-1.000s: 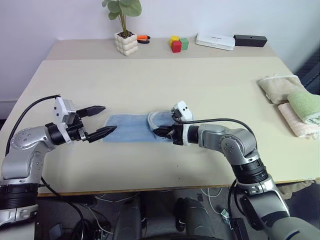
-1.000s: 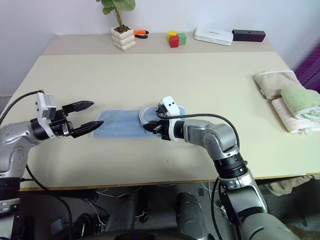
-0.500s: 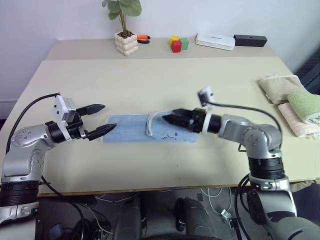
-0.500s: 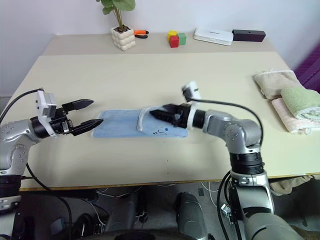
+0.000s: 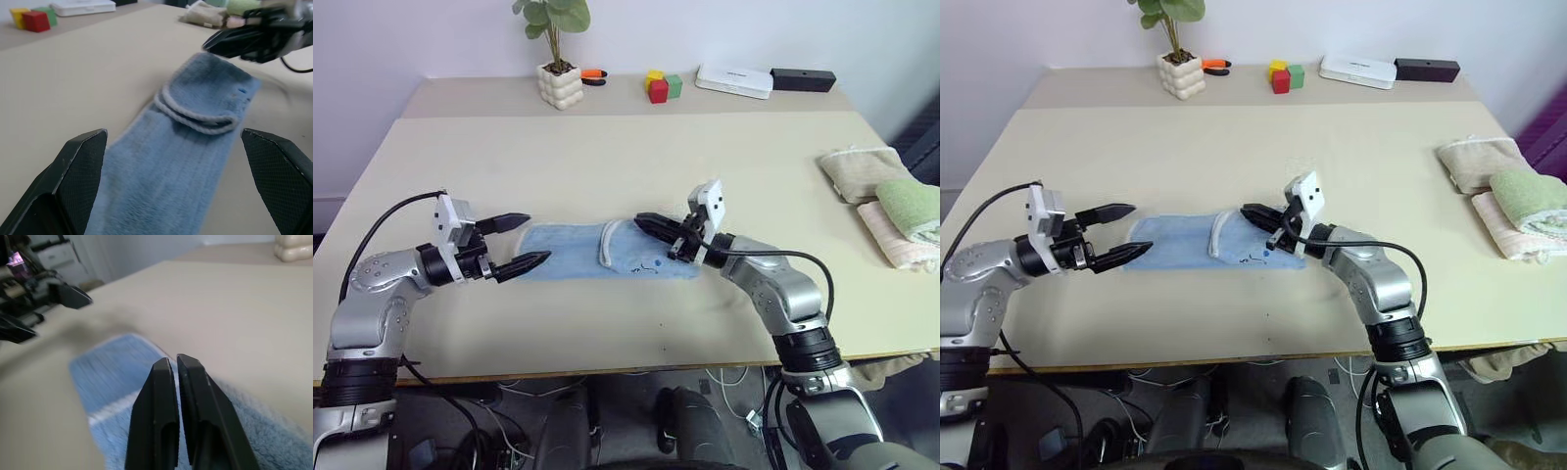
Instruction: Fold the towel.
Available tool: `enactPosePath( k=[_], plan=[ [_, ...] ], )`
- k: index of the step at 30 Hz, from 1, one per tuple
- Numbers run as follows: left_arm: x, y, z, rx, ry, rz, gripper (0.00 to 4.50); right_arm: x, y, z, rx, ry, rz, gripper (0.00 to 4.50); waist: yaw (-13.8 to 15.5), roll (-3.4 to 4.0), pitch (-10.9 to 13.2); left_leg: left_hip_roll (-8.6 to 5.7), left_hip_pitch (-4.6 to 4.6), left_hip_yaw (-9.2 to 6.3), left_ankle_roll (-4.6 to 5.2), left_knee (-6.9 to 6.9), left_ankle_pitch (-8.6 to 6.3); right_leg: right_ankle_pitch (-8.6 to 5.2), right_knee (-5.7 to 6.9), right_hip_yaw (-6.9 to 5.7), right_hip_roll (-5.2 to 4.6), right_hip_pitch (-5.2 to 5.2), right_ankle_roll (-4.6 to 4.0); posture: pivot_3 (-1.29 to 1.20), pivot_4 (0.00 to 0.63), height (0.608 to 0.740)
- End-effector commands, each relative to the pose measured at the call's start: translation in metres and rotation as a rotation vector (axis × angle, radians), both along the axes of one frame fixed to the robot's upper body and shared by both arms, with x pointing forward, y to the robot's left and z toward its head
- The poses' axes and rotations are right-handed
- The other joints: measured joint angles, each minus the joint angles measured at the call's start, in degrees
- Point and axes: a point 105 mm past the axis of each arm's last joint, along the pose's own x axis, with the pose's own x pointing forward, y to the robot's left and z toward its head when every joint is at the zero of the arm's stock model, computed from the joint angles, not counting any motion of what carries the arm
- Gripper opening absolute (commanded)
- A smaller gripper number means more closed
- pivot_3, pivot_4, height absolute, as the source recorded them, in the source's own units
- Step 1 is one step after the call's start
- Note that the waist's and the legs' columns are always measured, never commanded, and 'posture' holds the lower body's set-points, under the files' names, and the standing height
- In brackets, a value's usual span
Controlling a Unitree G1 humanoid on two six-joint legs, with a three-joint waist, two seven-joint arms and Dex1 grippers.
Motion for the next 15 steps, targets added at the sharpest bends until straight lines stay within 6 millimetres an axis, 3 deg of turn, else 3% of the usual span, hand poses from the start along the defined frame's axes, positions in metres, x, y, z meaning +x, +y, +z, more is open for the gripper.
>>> enactPosePath(
  k=[1,6,11,13,15],
  plan=[
    [-0.009,-0.004,0.007,-0.056,0.031,-0.006,4.5,0.018,-0.012,-0.014,-0.113,-0.092,-0.126,0.02,0.05,0.02,0.01,0.0,-0.01,0.0,0.0,0.0,0.0,0.0,0.0,0.0,0.0,0.0,0.0,0.0,0.15,0.74],
    [-0.018,0.002,0.011,-0.316,0.227,0.087,4.5,0.015,-0.011,-0.031,-0.202,-0.133,-0.114,0.02,-0.19,0.02,0.01,0.01,0.0,-0.04,-0.03,-0.01,0.02,0.0,0.03,0.01,0.0,-0.02,0.0,0.0,0.15,0.74],
    [-0.031,0.002,-0.003,-0.469,0.42,0.171,4.5,0.008,-0.006,-0.039,-0.206,-0.138,-0.073,0.02,-0.1,0.0,0.0,0.0,0.07,-0.11,-0.04,0.01,0.03,0.0,0.04,0.01,-0.01,0.08,0.01,0.0,0.15,0.74],
    [-0.036,0.0,-0.01,-0.504,0.473,0.197,4.5,0.003,0.0,-0.041,-0.199,-0.129,-0.04,0.54,-0.09,0.0,0.0,0.0,0.09,-0.11,-0.04,0.02,0.03,0.0,0.05,0.01,-0.01,0.11,0.01,0.0,0.15,0.74],
    [-0.04,-0.002,-0.017,-0.556,0.515,0.239,4.5,0.003,0.002,-0.044,-0.216,-0.142,-0.043,1.33,-0.15,-0.01,-0.01,0.0,0.12,-0.12,-0.04,0.02,0.03,0.0,0.04,0.02,-0.01,0.12,0.0,0.0,0.15,0.74]
  ],
)
